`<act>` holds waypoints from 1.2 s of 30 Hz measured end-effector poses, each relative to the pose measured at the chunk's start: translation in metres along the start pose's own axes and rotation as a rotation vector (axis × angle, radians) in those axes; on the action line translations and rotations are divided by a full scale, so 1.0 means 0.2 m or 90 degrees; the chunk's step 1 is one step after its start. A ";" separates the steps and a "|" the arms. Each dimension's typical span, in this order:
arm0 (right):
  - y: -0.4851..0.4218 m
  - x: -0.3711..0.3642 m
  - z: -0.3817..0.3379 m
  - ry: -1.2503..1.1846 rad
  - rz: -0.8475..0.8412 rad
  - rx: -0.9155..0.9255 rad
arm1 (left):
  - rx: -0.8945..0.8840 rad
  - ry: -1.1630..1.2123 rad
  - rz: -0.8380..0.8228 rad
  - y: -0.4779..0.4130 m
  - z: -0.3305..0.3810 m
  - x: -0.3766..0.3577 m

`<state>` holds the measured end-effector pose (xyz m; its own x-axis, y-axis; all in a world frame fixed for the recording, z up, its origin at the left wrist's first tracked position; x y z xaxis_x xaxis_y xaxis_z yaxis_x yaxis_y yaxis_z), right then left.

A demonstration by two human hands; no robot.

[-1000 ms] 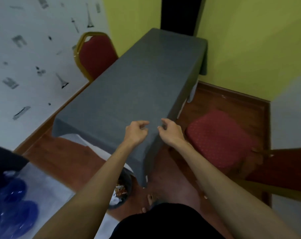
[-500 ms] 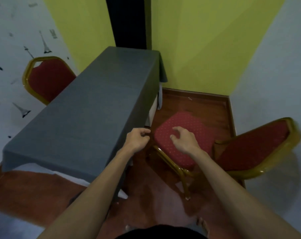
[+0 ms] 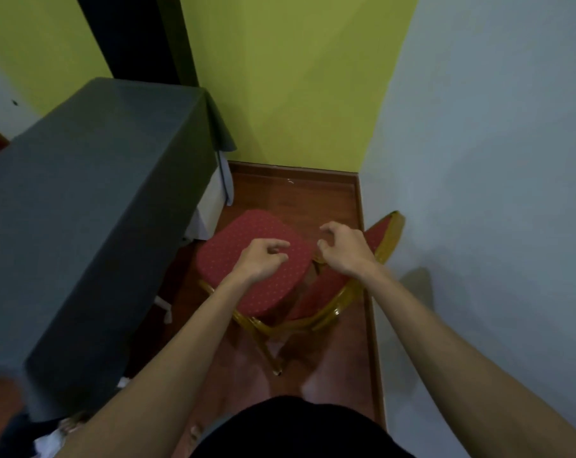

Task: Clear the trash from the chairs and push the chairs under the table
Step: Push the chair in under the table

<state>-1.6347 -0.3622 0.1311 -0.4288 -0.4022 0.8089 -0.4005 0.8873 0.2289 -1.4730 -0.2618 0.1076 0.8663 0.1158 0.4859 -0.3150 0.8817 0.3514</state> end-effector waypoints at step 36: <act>-0.46 0.13 0.35 -0.375 -0.027 -0.332 | 0.065 -0.080 -0.039 -0.18 0.11 -0.63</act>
<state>-1.6662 -0.4698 0.0936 -0.8386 -0.3624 0.4067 -0.0574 0.8012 0.5956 -1.5804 -0.3183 0.0513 0.8324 -0.0007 0.5542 -0.3060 0.8331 0.4607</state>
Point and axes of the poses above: each hand's wrist, its own y-axis away from the middle knuckle, its own x-axis out of the back of the hand, z = x × y, the point moved 4 cm from there along -y, towards the middle knuckle, and after that the axes turned 4 degrees about -x, right-handed, at the moved point
